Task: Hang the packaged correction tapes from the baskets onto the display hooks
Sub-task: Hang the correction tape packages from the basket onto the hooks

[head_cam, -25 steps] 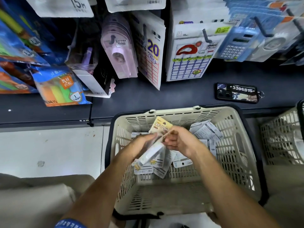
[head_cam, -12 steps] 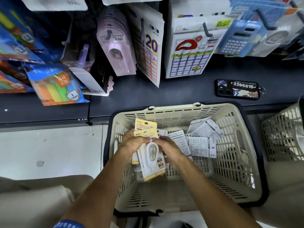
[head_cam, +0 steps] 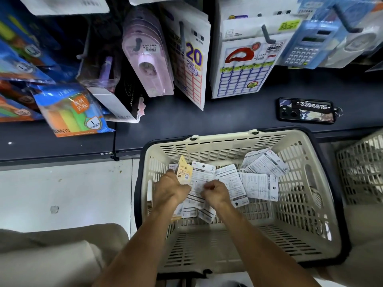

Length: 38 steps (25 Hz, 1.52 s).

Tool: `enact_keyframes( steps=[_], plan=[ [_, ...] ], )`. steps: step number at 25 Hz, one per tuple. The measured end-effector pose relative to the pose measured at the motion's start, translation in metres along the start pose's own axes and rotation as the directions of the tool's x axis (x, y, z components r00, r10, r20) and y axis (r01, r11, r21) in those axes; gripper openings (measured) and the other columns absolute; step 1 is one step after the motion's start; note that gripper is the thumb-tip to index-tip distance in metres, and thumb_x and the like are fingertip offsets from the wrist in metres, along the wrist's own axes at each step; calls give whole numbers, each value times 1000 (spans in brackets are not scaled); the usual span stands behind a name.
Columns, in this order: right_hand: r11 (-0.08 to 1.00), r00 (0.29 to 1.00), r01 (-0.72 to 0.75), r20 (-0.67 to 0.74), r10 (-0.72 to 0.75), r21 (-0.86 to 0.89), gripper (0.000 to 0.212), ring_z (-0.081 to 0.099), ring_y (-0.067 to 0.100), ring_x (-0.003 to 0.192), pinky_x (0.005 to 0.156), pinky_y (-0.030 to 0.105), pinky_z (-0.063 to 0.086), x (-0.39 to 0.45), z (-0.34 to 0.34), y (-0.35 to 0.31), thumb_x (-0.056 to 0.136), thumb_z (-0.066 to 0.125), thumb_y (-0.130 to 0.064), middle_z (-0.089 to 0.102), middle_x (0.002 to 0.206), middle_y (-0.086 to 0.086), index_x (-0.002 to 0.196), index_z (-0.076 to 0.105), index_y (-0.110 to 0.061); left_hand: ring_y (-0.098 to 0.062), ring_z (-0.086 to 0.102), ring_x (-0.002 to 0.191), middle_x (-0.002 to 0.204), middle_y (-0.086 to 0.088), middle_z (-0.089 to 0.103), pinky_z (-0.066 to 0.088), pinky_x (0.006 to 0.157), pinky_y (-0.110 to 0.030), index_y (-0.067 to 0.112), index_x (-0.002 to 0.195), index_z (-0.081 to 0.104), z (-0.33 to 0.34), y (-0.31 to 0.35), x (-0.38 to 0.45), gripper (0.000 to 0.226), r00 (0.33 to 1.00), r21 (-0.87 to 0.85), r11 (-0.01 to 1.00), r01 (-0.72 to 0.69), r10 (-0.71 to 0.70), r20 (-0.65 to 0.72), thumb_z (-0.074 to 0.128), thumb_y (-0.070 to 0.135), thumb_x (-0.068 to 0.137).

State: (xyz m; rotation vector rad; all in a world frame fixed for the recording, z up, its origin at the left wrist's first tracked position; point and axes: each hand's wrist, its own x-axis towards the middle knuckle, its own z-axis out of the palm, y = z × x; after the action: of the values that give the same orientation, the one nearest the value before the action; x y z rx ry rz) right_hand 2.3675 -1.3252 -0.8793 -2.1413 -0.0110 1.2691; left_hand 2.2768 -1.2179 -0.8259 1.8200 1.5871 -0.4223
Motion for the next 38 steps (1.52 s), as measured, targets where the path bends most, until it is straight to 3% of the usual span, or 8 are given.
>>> enact_keyframes(
  steps=[5,9,14,18,21,30,33,38],
  plan=[
    [881,897,442,-53,-439,167,32,54,1,60,56,18,47,-26,-14,-8,78,63,6,56,67,-14,86,54,-24,-13,64,76,99,1,73,52,61,-24,24,96,58,3,2,5,24,997,-255,966,47,-28,75,78,24,83],
    [742,906,281,86,-414,609,33,70,13,67,57,22,56,-46,-13,-14,84,56,18,72,77,0,95,56,-13,-33,40,145,161,-11,41,32,120,-49,25,149,50,-5,7,-7,84,935,-478,857,193,-14,354,67,72,81],
    [488,949,-72,211,-236,870,44,74,25,94,75,34,61,-33,-25,-7,82,45,28,75,102,9,92,64,-9,-19,61,106,116,1,66,48,83,-24,13,124,61,-7,-1,-6,73,925,-416,881,224,-58,375,97,34,64],
    [933,994,-22,-96,60,359,37,65,29,101,81,34,58,-2,-35,5,87,62,9,63,126,12,117,57,-13,-29,62,123,136,-9,66,51,106,-43,12,136,59,-1,4,-5,81,937,-307,932,194,-83,338,95,18,63],
    [980,979,-194,-65,192,-36,45,59,31,119,101,35,49,20,-38,16,88,72,-10,60,132,8,129,54,-10,-34,55,133,145,-13,58,49,108,-40,12,151,40,2,4,0,101,976,-248,959,139,-91,196,94,25,67],
    [977,983,-181,24,185,-116,34,65,25,92,79,32,58,26,-16,28,83,76,-19,69,108,10,112,64,-8,-21,57,83,120,-10,69,42,52,-21,12,145,34,11,2,1,92,993,-91,993,78,-70,91,88,33,74],
    [994,990,-105,90,107,-27,31,63,23,87,73,28,57,12,-1,37,84,73,-10,73,107,8,114,71,-7,-24,58,84,94,0,62,44,61,-25,14,138,36,10,-3,1,85,996,-79,994,72,-67,63,88,36,74],
    [971,985,170,-23,-169,166,34,58,14,70,58,18,45,-9,-10,21,79,75,-7,58,84,-3,54,55,-20,-8,53,66,85,5,60,39,50,-21,16,125,43,6,3,-1,72,994,-107,990,91,-83,75,88,39,74]
  ],
)
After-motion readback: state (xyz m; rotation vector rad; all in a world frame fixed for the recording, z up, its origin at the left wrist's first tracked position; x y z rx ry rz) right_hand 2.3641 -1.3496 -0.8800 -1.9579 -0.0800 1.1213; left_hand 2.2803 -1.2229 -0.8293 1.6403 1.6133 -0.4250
